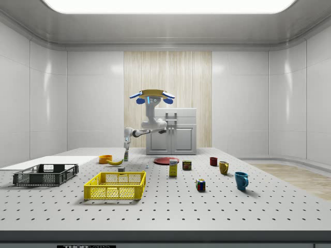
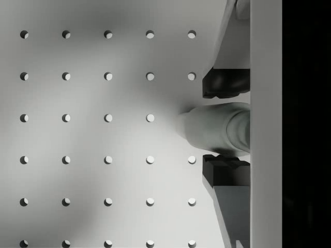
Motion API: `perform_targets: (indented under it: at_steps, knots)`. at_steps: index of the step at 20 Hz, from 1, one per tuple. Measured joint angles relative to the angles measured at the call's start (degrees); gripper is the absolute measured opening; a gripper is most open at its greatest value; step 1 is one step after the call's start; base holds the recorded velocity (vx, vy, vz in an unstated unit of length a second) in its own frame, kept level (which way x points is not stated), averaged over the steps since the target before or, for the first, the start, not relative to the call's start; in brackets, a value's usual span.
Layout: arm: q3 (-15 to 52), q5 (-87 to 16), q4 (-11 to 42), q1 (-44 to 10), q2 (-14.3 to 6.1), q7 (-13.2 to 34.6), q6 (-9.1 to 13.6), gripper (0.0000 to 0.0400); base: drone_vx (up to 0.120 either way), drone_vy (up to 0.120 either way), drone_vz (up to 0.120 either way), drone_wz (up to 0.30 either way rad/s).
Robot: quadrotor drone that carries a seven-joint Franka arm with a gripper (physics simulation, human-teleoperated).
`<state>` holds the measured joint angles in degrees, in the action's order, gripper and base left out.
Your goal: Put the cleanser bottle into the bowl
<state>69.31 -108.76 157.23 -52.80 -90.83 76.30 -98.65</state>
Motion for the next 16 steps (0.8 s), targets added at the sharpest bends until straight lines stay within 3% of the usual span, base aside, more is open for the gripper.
perform_targets:
  at_steps: [7,16]
  knots:
    - [0.40,0.34,0.16,0.09,-0.04,0.95,0.17,0.0133,0.000,0.000,0.000,0.000]
    - [6.76,6.53,2.03,1.57,-0.38,-0.16,2.52,0.0121,0.000,0.000,0.000,0.000]
